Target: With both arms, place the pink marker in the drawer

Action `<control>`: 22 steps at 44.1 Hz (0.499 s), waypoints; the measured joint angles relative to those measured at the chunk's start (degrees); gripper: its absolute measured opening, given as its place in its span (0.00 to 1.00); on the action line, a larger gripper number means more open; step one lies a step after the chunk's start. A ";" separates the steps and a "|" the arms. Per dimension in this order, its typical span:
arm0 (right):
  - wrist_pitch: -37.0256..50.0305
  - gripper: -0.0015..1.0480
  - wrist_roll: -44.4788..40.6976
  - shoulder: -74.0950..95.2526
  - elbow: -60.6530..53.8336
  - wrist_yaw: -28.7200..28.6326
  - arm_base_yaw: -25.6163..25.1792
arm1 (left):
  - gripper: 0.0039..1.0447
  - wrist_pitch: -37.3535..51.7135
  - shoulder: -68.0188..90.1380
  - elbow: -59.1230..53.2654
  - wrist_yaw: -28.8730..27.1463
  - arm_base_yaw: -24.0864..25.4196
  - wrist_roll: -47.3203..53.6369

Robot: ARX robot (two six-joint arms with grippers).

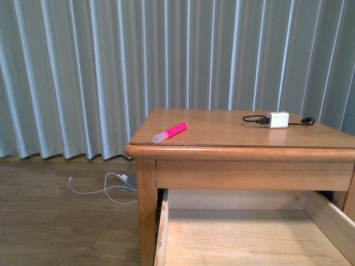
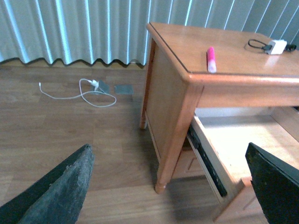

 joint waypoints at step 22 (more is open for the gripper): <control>0.00 0.92 0.00 0.00 0.00 0.00 0.00 | 0.94 3.50 51.95 42.66 -13.05 -16.00 4.35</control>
